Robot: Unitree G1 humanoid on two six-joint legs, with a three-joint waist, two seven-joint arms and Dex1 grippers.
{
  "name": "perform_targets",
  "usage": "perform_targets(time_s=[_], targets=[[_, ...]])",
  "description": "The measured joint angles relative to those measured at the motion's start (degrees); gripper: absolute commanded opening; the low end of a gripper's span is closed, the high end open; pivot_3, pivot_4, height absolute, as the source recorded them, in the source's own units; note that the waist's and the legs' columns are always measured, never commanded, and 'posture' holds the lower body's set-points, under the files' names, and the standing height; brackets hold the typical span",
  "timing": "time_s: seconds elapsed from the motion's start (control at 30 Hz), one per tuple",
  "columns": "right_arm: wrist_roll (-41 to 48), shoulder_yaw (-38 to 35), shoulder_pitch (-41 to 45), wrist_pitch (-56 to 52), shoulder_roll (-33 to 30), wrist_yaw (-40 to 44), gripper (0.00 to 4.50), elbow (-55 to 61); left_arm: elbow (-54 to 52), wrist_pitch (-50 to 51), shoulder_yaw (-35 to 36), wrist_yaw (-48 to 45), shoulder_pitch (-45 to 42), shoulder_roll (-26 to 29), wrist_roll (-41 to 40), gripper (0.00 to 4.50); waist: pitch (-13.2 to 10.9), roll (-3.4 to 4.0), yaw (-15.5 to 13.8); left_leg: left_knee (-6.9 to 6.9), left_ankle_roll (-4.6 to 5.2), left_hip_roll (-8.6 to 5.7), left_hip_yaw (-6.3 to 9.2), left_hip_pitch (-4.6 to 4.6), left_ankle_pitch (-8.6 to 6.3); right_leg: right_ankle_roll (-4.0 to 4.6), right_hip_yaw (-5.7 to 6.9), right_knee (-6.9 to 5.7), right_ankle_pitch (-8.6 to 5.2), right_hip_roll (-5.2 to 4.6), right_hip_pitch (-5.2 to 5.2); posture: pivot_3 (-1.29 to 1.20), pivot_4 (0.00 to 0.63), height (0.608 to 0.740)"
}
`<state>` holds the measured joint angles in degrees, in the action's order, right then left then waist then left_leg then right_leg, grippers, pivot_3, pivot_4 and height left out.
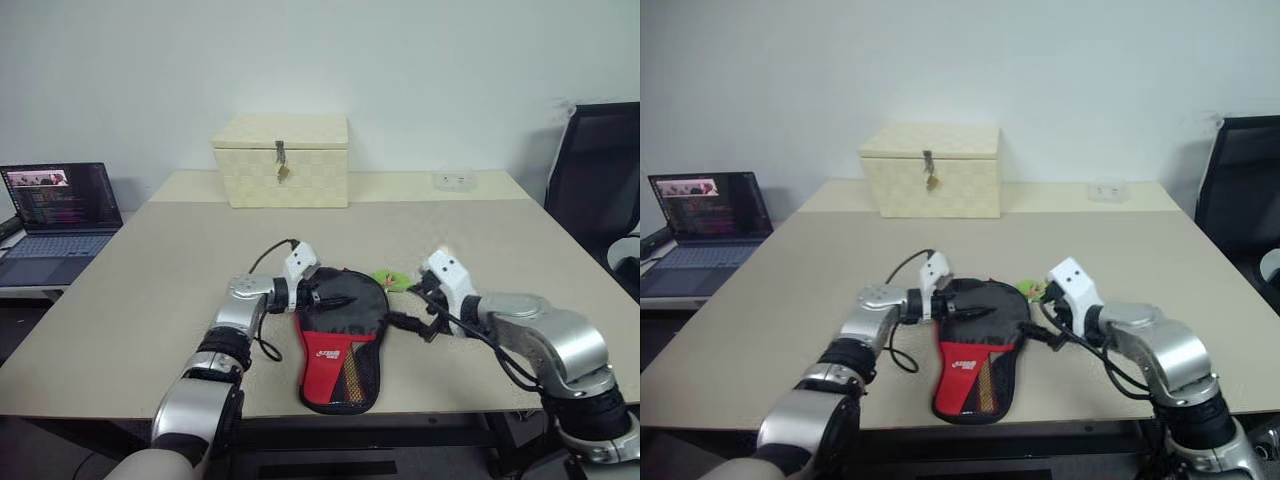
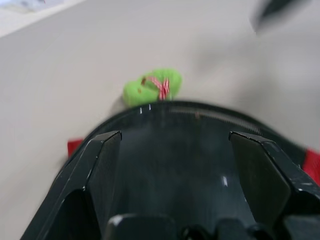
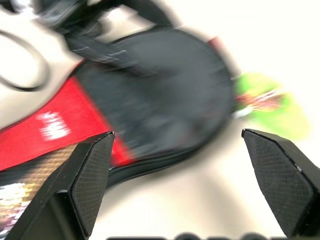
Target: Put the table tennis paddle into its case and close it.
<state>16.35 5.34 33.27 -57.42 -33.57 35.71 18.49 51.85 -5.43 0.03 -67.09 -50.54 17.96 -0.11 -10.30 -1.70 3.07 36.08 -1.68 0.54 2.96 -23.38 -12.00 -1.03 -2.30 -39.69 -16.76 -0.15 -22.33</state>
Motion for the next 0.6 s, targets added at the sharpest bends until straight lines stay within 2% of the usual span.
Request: perform_targets(time_s=[0.2,0.33,0.6], targets=[[-11.55,9.12,4.62,23.62,-0.94,1.48,4.50,-19.57,-2.09,1.46,-2.76,0.33,2.65,-0.01,0.04,3.74,0.00,0.00,-0.07,0.02,0.00,0.00,-0.02,0.02,0.00,0.00,-0.01,-0.02,0.00,0.02,0.01,0.00,0.150,0.740],[-18.99,13.84,11.73,36.71,1.59,1.48,4.50,-37.87,-2.16,1.23,-4.16,0.98,2.86,0.09,0.19,3.74,0.00,0.00,-0.14,0.01,0.00,-0.01,-0.07,0.07,0.00,0.02,-0.05,0.00,0.02,0.01,0.03,0.00,0.150,0.740],[-26.67,16.71,19.85,52.05,7.18,1.02,4.50,-61.82,-2.66,1.23,-5.45,1.25,2.91,0.10,0.05,3.74,0.00,0.01,-0.17,0.00,0.00,0.01,-0.08,0.18,0.00,0.03,-0.06,-0.02,0.02,-0.02,0.13,0.00,0.150,0.740]])
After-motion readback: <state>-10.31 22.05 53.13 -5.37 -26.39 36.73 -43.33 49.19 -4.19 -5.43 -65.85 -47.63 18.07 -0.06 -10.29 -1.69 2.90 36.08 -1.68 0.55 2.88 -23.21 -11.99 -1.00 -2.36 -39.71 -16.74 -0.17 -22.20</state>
